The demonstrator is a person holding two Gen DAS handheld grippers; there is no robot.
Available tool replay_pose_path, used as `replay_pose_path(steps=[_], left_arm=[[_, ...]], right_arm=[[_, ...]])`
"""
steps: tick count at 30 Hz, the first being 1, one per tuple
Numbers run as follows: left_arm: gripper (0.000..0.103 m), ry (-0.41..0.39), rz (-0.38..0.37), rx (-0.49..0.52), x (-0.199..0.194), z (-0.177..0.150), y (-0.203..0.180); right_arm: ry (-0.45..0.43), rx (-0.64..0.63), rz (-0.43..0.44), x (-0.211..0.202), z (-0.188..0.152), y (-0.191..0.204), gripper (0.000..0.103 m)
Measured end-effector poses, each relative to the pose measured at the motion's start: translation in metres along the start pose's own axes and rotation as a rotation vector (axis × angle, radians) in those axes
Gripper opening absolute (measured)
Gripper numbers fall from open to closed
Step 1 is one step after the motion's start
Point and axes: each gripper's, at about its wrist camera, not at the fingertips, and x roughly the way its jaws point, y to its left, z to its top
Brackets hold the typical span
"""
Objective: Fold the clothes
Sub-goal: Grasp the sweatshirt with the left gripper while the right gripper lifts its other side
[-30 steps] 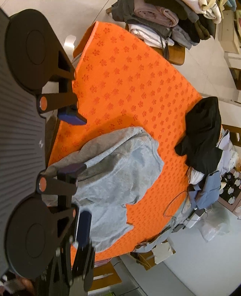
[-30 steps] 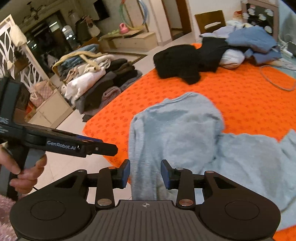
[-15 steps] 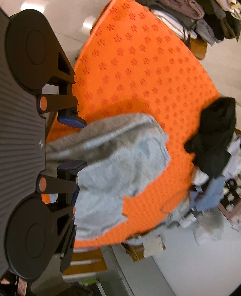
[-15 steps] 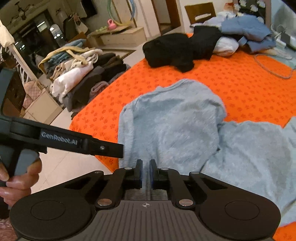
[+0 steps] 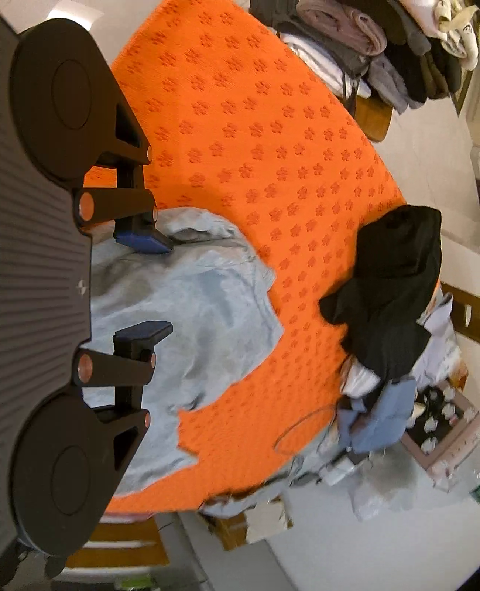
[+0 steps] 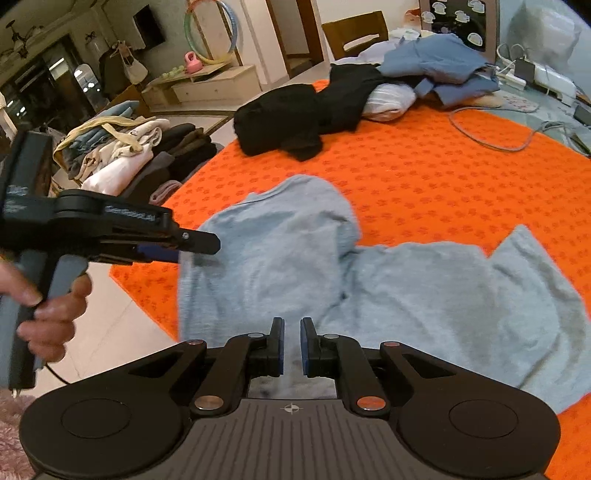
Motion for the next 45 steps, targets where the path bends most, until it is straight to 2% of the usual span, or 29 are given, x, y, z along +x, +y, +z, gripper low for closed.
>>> replay_pose_path(steps=[3, 4, 5, 6, 9, 17, 25, 29, 36, 38, 40, 45], left_arm=[[0.044, 0.002, 0.066, -0.010, 0.015, 0.005, -0.005], [0.038, 0.013, 0.082, -0.008, 0.019, 0.005, -0.007], [0.025, 0.020, 0.095, -0.004, 0.021, 0.003, -0.009], [0.007, 0.020, 0.103, 0.001, 0.021, 0.001, -0.011], [0.007, -0.001, 0.114, 0.028, 0.014, -0.010, -0.022], [0.007, -0.050, 0.086, 0.096, -0.021, -0.043, -0.059], [0.007, -0.078, 0.069, 0.091, -0.039, -0.077, -0.079], [0.007, -0.102, 0.113, 0.083, -0.046, -0.086, -0.087], [0.007, -0.134, 0.159, 0.076, -0.057, -0.094, -0.095], [0.007, -0.135, 0.166, 0.080, -0.057, -0.095, -0.098], [0.007, -0.136, 0.168, 0.084, -0.058, -0.097, -0.101], [0.007, -0.138, 0.173, 0.090, -0.057, -0.101, -0.106]], right_arm=[[0.010, -0.017, 0.003, -0.002, 0.007, -0.017, 0.013], [0.012, -0.024, 0.005, -0.003, 0.010, -0.022, 0.012], [0.015, -0.032, 0.008, -0.004, 0.013, -0.028, 0.012], [0.017, -0.042, 0.013, -0.005, 0.017, -0.033, 0.013], [0.021, -0.093, 0.044, -0.007, 0.031, -0.044, 0.013], [0.042, -0.394, 0.257, -0.006, 0.089, -0.048, 0.015], [0.087, -0.709, 0.385, 0.045, 0.132, -0.021, 0.031], [0.123, -0.859, 0.444, 0.080, 0.140, 0.005, 0.039], [0.179, -1.087, 0.558, 0.120, 0.137, 0.052, 0.041], [0.186, -1.152, 0.578, 0.126, 0.133, 0.063, 0.047], [0.182, -1.221, 0.585, 0.130, 0.128, 0.073, 0.062], [0.200, -1.361, 0.604, 0.144, 0.123, 0.092, 0.063]])
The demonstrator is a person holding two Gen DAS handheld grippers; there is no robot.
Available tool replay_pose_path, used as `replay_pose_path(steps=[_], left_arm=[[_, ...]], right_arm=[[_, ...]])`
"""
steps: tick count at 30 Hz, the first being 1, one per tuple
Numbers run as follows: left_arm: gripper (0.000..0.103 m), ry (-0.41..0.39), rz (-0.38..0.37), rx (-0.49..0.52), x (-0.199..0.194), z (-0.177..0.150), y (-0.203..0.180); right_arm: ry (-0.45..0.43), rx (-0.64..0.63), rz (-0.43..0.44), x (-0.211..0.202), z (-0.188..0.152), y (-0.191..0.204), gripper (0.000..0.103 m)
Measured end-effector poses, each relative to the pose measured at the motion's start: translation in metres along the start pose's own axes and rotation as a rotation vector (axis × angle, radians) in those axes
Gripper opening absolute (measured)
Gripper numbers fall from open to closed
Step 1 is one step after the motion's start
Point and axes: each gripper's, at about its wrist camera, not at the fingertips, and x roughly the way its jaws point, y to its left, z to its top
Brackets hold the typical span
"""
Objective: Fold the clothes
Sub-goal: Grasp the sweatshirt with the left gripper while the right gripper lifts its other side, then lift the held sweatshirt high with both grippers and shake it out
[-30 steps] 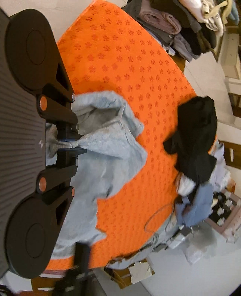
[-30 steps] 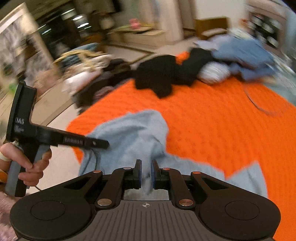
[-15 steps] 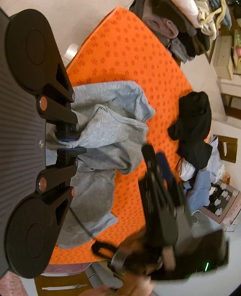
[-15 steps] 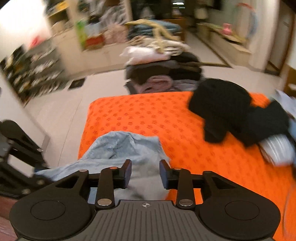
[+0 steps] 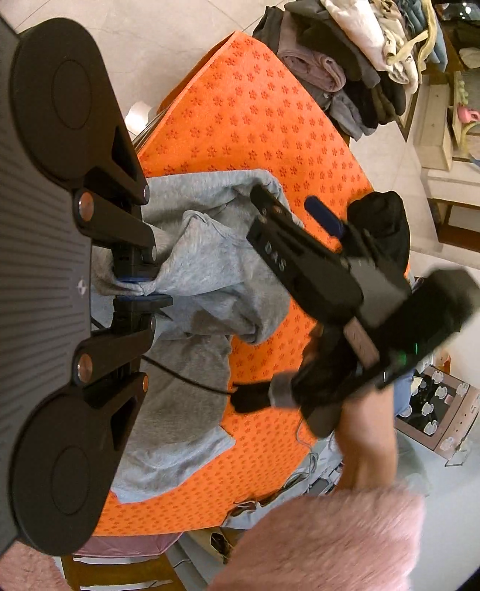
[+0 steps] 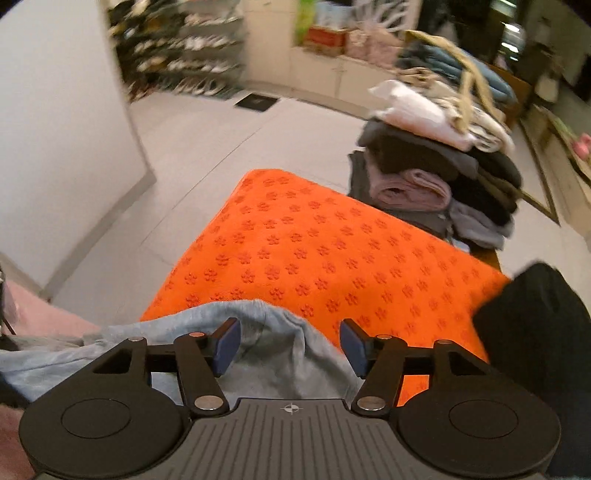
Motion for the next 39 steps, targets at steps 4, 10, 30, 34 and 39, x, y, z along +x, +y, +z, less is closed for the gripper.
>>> replay_pose_path(steps=[4, 10, 30, 34, 39], left_arm=[[0.007, 0.000, 0.005, -0.002, -0.001, -0.003, -0.001], [0.007, 0.005, 0.003, -0.011, -0.004, -0.007, -0.001], [0.007, -0.090, 0.046, 0.028, -0.027, 0.010, 0.023], [0.006, -0.135, 0.045, 0.064, -0.038, 0.026, 0.026], [0.006, -0.202, 0.006, 0.109, -0.060, 0.050, 0.031]], right_arm=[[0.041, -0.063, 0.046, 0.018, 0.005, -0.004, 0.063], [0.050, -0.186, 0.089, 0.031, 0.011, 0.003, 0.062], [-0.043, 0.471, -0.088, -0.073, -0.064, -0.033, 0.011], [-0.045, 0.729, -0.205, -0.112, -0.108, -0.037, 0.008], [-0.120, 1.031, -0.308, -0.172, -0.159, -0.019, 0.007]])
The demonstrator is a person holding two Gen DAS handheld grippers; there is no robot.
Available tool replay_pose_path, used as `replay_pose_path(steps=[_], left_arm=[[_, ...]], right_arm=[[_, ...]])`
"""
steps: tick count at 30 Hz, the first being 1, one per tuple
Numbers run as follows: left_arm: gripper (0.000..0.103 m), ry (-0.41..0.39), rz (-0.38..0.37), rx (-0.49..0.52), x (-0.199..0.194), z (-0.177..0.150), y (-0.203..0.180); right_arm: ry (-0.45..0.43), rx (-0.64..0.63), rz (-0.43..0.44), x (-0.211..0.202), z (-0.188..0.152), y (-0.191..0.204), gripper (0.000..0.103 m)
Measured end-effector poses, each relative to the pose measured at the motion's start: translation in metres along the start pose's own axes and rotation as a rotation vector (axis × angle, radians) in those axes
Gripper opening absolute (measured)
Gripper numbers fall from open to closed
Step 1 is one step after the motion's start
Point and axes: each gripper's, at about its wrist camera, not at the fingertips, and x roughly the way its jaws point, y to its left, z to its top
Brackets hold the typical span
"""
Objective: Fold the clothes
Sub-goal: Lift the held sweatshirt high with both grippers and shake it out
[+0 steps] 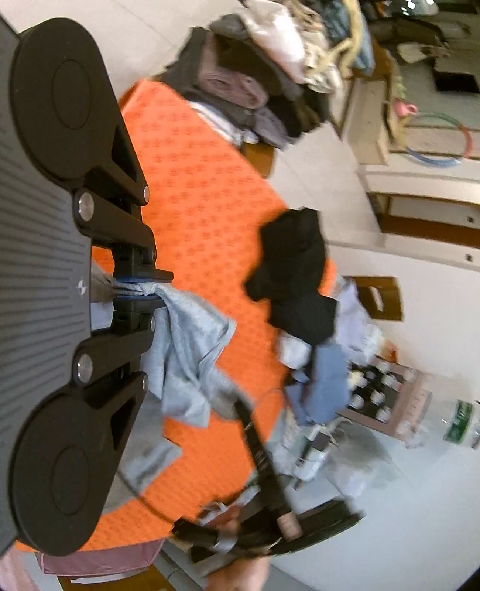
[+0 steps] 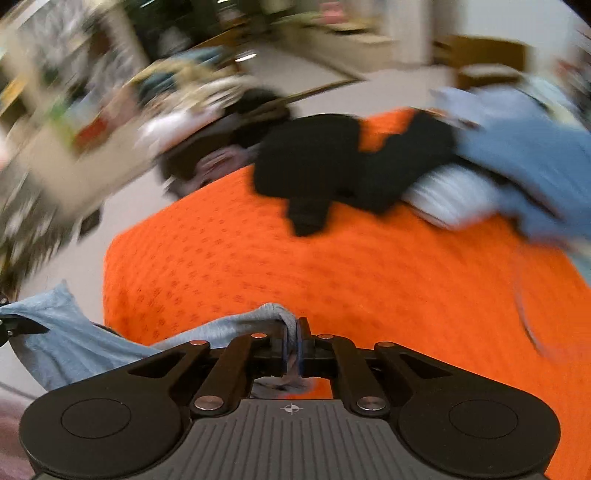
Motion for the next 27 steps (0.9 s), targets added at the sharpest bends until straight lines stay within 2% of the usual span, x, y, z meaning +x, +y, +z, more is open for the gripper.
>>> replay_pose_path(steps=[6, 10, 14, 17, 20, 27], left_arm=[[0.006, -0.025, -0.081, 0.037, -0.015, 0.027, 0.016], [0.006, -0.035, -0.165, 0.096, -0.026, 0.043, 0.027], [0.006, -0.060, -0.278, 0.187, -0.040, 0.058, 0.034], [0.006, -0.088, -0.377, 0.265, -0.055, 0.071, 0.038], [0.006, -0.146, -0.508, 0.334, -0.074, 0.088, 0.044], [0.006, -0.314, -0.756, 0.458, -0.131, 0.120, 0.050]], right_arm=[[-0.135, 0.318, -0.061, -0.079, -0.053, -0.020, 0.007], [-0.258, 0.540, -0.088, -0.129, -0.098, -0.014, 0.006], [-0.414, 0.766, -0.115, -0.175, -0.148, 0.009, 0.006], [-0.554, 0.907, -0.134, -0.209, -0.185, 0.039, 0.006], [-0.700, 0.975, -0.186, -0.244, -0.212, 0.082, 0.006], [-1.008, 0.981, -0.351, -0.311, -0.245, 0.203, 0.006]])
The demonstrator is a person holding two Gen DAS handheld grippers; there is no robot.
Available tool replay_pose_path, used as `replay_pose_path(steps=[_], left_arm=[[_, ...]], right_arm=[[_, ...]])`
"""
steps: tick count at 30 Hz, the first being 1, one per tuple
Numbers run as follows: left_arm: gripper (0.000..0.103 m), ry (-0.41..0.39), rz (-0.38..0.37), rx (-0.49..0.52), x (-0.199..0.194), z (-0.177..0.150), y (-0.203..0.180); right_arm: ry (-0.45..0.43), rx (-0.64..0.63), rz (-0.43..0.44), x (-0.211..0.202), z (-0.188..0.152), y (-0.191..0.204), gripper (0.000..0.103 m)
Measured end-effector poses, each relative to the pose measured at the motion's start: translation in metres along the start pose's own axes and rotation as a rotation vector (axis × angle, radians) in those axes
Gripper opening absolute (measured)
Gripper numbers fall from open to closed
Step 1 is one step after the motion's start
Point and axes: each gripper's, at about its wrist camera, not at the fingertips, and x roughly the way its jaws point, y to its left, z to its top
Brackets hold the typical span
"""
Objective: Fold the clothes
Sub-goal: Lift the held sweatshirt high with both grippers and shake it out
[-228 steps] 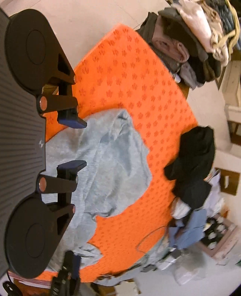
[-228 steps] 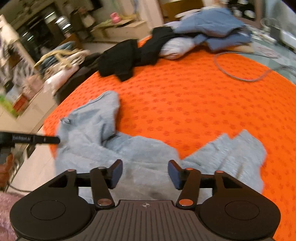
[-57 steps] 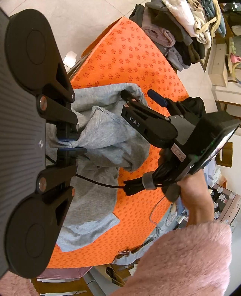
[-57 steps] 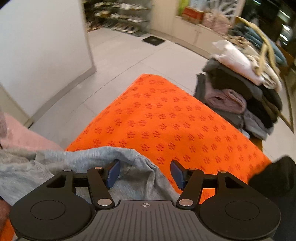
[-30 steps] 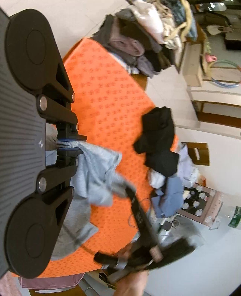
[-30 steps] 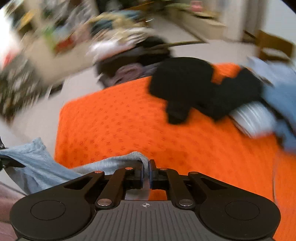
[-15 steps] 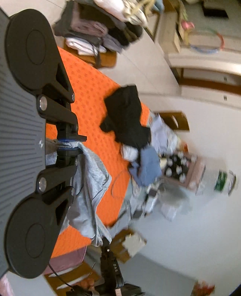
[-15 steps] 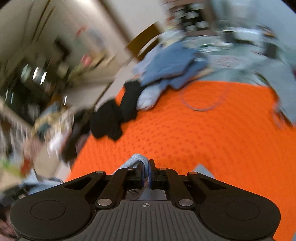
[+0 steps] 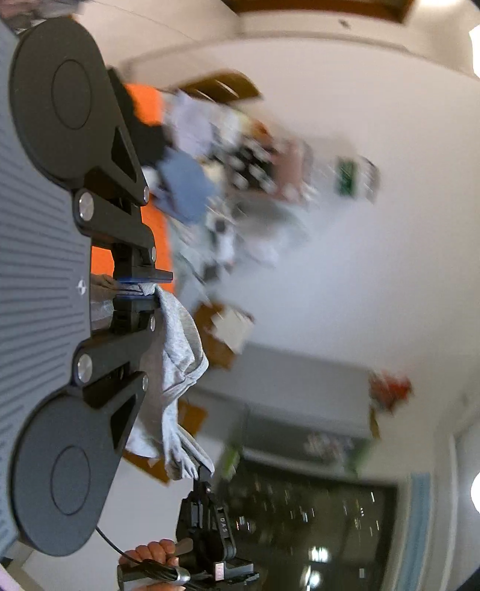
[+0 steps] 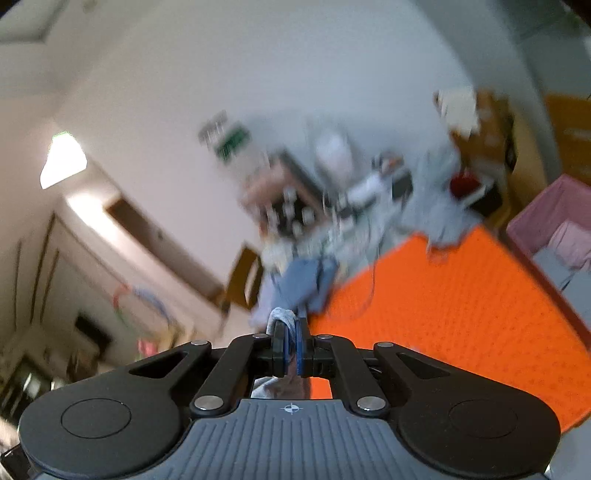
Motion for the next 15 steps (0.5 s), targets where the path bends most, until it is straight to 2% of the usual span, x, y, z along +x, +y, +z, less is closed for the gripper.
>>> replay_pose_path(steps=[5, 9, 12, 15], left_arm=[[0.006, -0.105, -0.138, 0.001, -0.037, 0.034, -0.016], [0.006, -0.171, -0.234, 0.019, -0.057, 0.061, -0.031], [0.006, -0.189, -0.302, 0.035, -0.062, 0.070, -0.043], [0.006, -0.157, -0.356, 0.044, -0.057, 0.068, -0.054]], right_arm=[[-0.184, 0.063, 0.049, -0.079, -0.009, 0.034, 0.006], [-0.299, 0.133, 0.082, -0.129, -0.012, 0.046, 0.006], [-0.380, 0.149, 0.017, -0.158, -0.016, 0.051, 0.006], [-0.440, 0.193, -0.062, -0.179, -0.028, 0.044, 0.006]])
